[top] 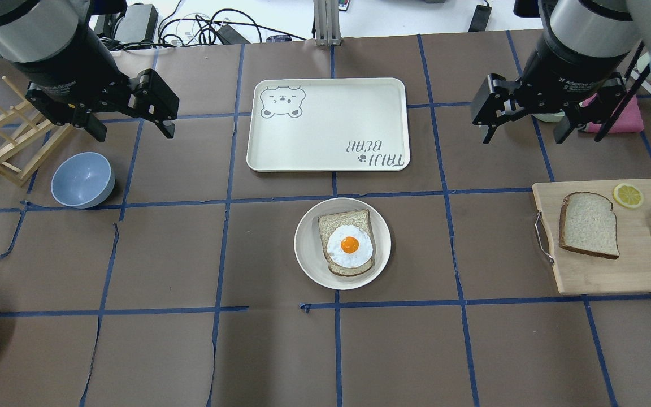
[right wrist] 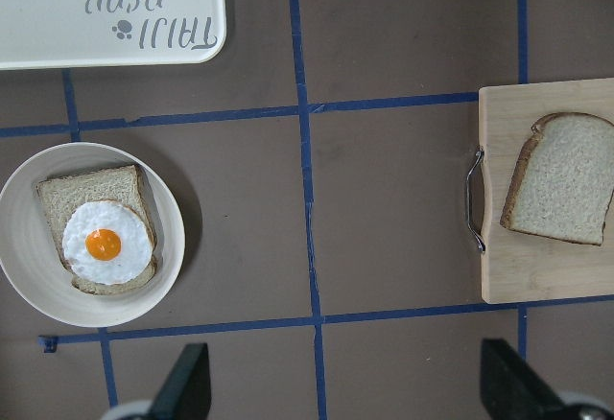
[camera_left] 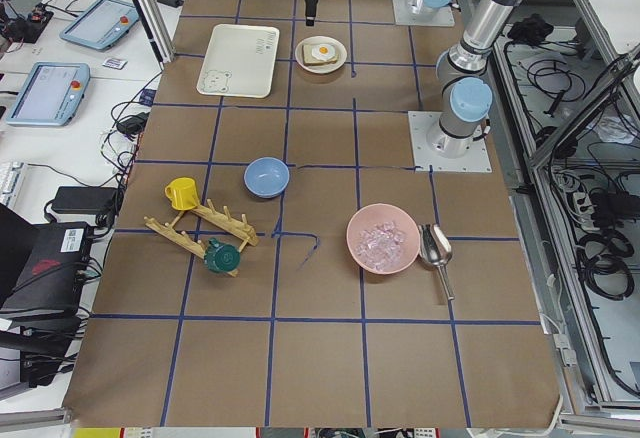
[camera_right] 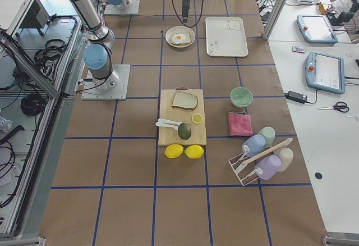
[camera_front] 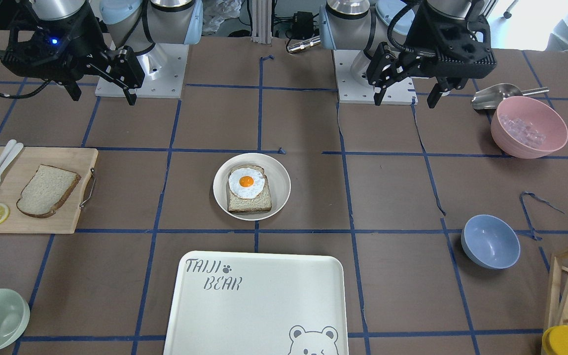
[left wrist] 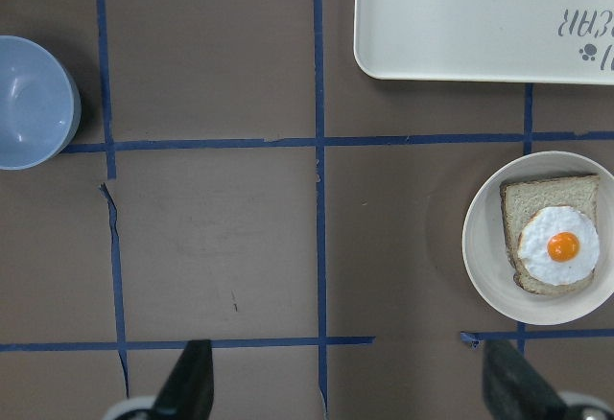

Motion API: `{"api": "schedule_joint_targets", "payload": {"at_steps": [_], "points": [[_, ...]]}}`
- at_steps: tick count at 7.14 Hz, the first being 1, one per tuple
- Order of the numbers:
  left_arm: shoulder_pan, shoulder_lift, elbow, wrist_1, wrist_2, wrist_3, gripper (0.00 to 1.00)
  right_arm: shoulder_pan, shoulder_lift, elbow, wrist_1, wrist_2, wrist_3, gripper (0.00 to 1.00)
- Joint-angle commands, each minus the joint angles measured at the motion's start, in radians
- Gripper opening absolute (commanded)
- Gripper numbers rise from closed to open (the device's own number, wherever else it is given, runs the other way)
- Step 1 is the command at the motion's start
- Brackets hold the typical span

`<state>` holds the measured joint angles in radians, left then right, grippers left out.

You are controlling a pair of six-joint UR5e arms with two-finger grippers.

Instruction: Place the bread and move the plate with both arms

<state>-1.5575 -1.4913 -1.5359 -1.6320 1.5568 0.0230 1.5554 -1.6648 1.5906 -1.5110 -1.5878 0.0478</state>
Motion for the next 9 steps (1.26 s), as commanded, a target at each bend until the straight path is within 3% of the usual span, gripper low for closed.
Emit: {"api": "schedule_joint_targets", "payload": {"at_steps": [1, 9], "points": [[0.000, 0.002, -0.001, 0.000, 0.002, 0.000, 1.00, 0.002, -0.001, 0.000, 0.000, 0.002, 0.000, 1.00], [0.000, 0.002, -0.001, 0.000, -0.001, 0.000, 1.00, -0.002, 0.022, 0.014, -0.023, -0.018, 0.003, 1.00]]}}
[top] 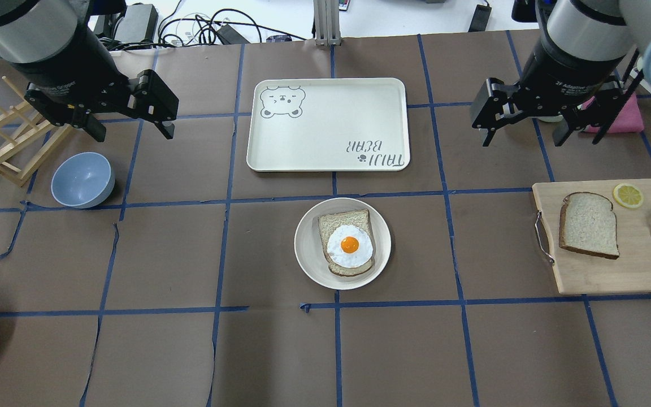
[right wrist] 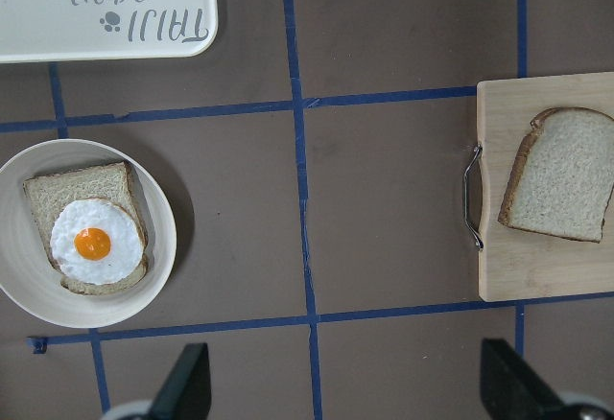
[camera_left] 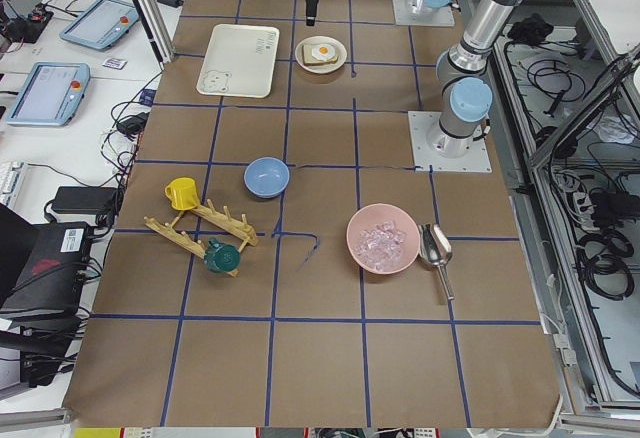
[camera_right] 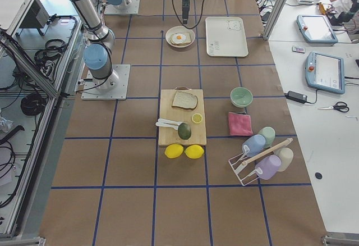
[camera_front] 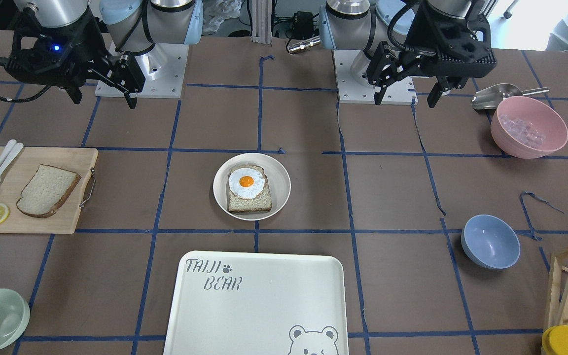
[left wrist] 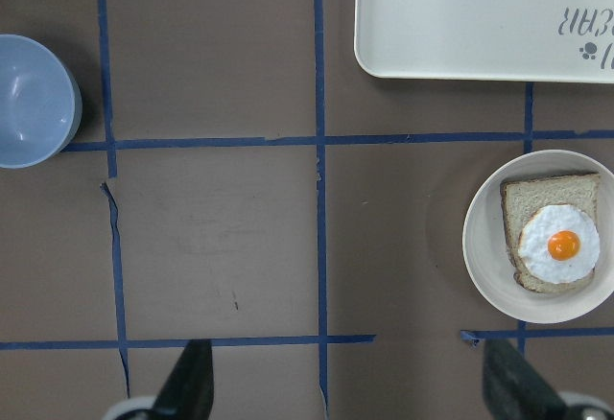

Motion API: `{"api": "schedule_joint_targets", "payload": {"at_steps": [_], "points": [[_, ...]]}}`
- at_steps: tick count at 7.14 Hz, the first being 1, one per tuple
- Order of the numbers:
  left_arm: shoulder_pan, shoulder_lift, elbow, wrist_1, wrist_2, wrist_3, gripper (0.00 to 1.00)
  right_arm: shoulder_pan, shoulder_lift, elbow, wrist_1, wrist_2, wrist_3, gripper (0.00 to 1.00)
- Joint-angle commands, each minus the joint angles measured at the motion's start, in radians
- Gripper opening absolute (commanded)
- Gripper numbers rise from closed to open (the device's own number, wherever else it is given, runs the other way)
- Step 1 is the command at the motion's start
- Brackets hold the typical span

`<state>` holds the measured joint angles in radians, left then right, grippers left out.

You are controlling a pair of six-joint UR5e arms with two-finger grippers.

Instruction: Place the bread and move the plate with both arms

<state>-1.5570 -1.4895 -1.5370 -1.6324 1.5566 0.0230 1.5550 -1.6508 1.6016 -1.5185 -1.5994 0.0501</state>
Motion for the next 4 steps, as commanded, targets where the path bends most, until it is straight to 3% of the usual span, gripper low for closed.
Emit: {"api": "schedule_joint_targets", "payload": {"at_steps": [1, 4], "points": [[0.000, 0.000, 0.000, 0.000, -0.003, 0.000, 1.00, -0.016, 0.023, 0.003, -0.017, -0.010, -0.013, 1.00], [0.000, 0.000, 0.002, 0.000, -0.001, 0.000, 1.00, -0.039, 0.117, 0.003, -0.019, -0.048, -0.018, 1.00]]}}
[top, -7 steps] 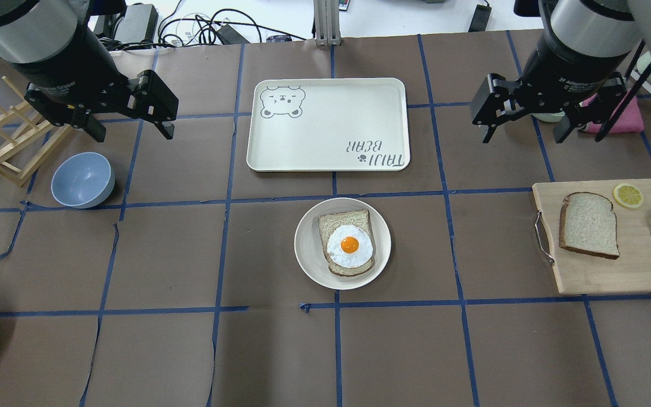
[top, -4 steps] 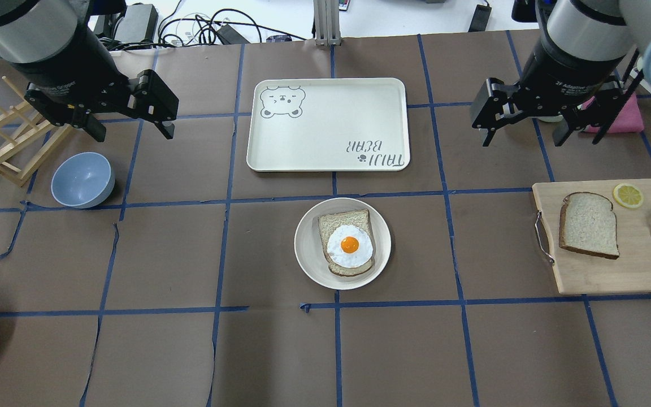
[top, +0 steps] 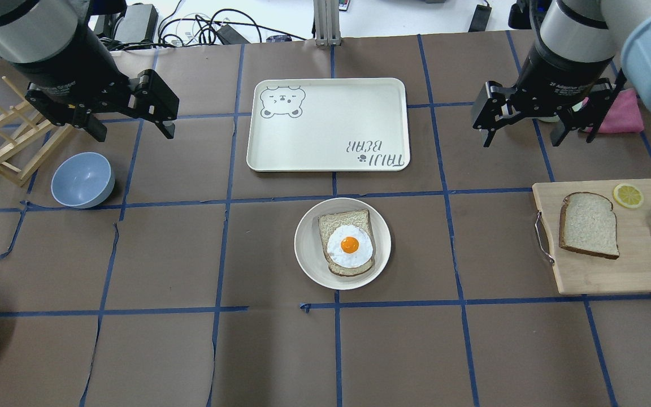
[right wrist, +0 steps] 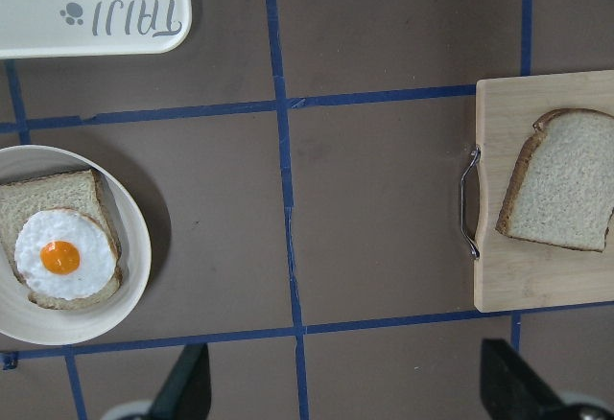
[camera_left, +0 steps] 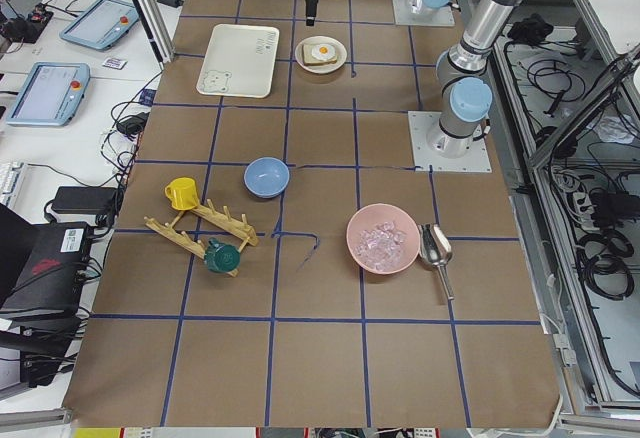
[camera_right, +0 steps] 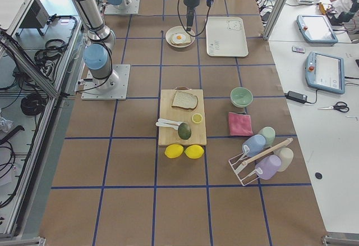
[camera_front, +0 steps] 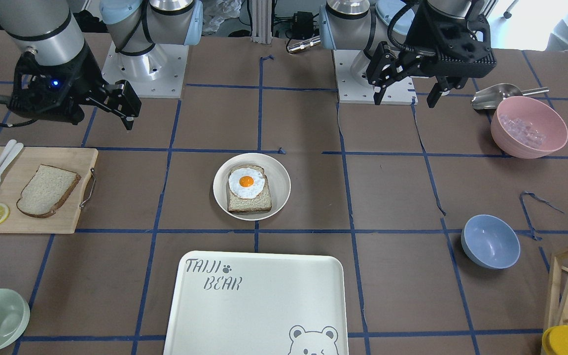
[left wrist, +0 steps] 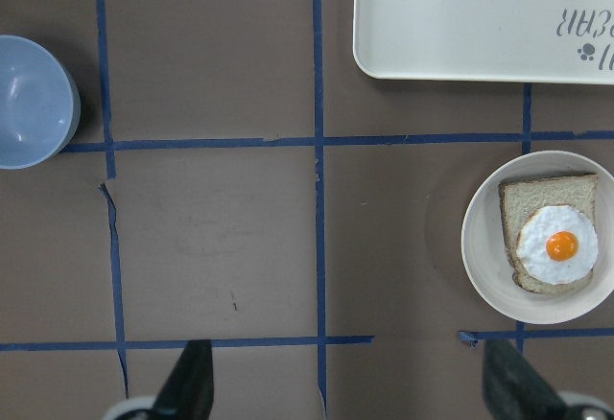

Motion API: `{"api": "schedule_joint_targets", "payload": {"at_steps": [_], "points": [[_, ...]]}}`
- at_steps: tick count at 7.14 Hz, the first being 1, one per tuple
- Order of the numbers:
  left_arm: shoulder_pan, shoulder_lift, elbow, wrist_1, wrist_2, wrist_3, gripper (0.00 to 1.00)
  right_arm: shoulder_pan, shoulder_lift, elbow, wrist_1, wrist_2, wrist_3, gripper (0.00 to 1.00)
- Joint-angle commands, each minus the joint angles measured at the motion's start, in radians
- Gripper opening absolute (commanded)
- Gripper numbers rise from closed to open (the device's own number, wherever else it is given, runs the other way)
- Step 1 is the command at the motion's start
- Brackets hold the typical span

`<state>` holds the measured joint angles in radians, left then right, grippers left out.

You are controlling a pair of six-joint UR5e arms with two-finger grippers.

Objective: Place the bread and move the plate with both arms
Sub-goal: 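Move the right gripper down over the bread slice on the cutting board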

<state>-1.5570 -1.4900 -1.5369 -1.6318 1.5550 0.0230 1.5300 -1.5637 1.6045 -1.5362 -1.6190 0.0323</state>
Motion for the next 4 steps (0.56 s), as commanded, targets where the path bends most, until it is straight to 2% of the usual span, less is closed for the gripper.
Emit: {"api": "schedule_joint_targets", "payload": {"at_steps": [1, 2, 3, 4], "points": [[0.000, 0.000, 0.000, 0.000, -0.001, 0.000, 1.00, -0.063, 0.059, 0.006, 0.001, -0.086, 0.001, 1.00], [0.000, 0.000, 0.000, 0.000, 0.000, 0.000, 1.00, -0.133, 0.107, 0.015, -0.002, -0.114, 0.008, 1.00], [0.000, 0.000, 0.000, 0.000, 0.000, 0.000, 1.00, -0.192, 0.143, 0.021, -0.075, -0.111, 0.000, 1.00], [0.002, 0.000, 0.000, 0.000, 0.000, 0.000, 1.00, -0.212, 0.172, 0.050, -0.137, -0.116, -0.003, 0.90]]}}
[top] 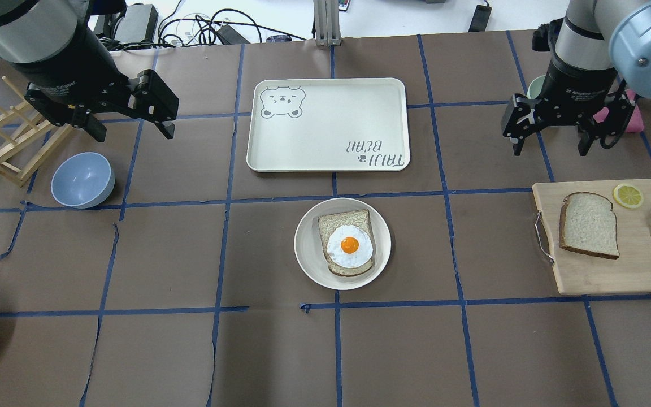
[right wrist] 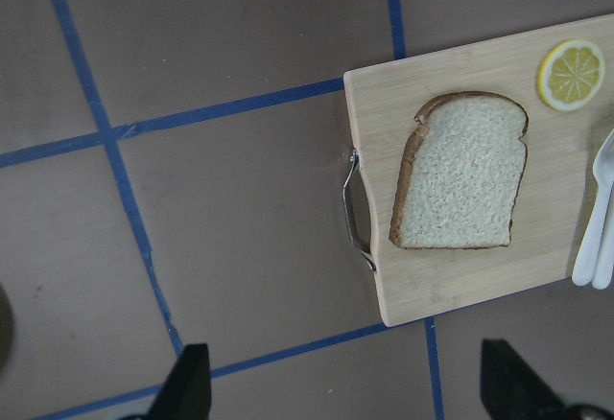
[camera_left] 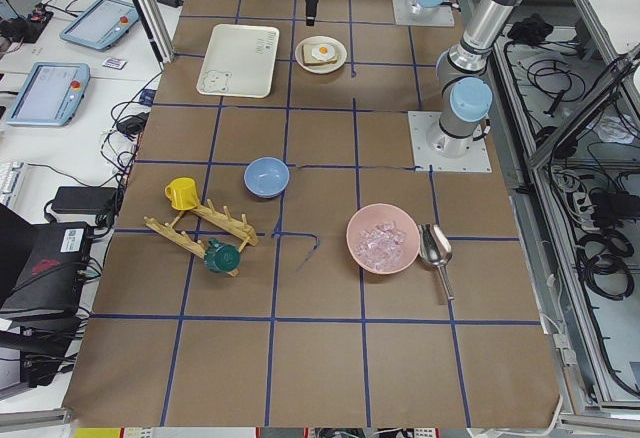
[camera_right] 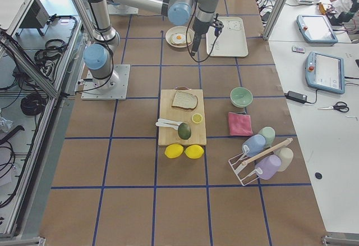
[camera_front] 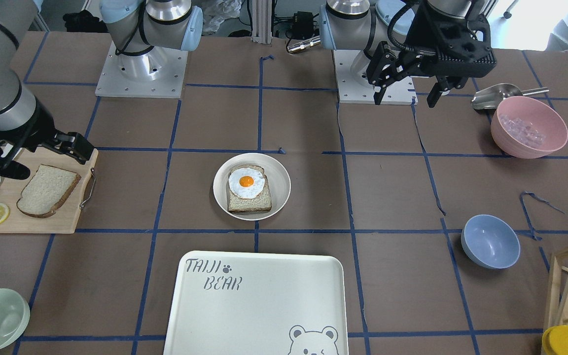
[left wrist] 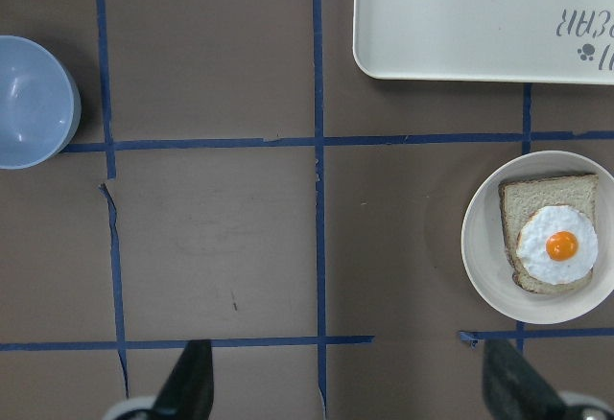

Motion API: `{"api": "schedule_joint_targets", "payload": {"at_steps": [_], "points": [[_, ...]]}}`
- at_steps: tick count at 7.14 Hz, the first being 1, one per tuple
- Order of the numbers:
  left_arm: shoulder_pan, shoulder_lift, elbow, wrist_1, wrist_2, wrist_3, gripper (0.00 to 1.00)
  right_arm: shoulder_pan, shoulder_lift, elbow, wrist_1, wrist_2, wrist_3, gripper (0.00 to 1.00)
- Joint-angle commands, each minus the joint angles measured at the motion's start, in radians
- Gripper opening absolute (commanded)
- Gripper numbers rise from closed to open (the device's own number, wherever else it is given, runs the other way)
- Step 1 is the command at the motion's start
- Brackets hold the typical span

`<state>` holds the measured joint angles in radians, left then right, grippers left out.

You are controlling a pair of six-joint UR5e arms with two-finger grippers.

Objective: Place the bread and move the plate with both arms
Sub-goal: 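Move the right gripper down over the bread slice on the cutting board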

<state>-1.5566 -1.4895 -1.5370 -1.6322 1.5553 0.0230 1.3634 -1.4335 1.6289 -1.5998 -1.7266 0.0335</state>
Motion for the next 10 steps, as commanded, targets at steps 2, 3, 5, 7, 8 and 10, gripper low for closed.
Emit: {"api": "schedule_joint_targets", "payload": {"at_steps": [2, 3, 5, 7, 8, 10], "points": [[0.000, 0.000, 0.000, 0.000, 0.000, 0.000, 1.00, -0.102, 0.071, 0.103, -0.162, -0.002, 0.002, 0.68], [0.000, 0.000, 0.000, 0.000, 0.000, 0.000, 1.00, -0.124, 0.084, 0.155, -0.240, 0.004, 0.000, 0.68], [0.000, 0.000, 0.001, 0.000, 0.002, 0.000, 1.00, -0.130, 0.113, 0.218, -0.354, -0.010, 0.000, 0.64], [0.003, 0.000, 0.000, 0.000, 0.002, 0.000, 1.00, -0.167, 0.156, 0.227, -0.393, -0.010, -0.001, 0.60], [0.000, 0.000, 0.000, 0.000, 0.000, 0.000, 1.00, -0.175, 0.183, 0.226, -0.394, -0.008, -0.001, 0.61], [0.000, 0.000, 0.000, 0.000, 0.002, 0.000, 1.00, -0.187, 0.209, 0.226, -0.422, -0.007, -0.001, 0.61]]}}
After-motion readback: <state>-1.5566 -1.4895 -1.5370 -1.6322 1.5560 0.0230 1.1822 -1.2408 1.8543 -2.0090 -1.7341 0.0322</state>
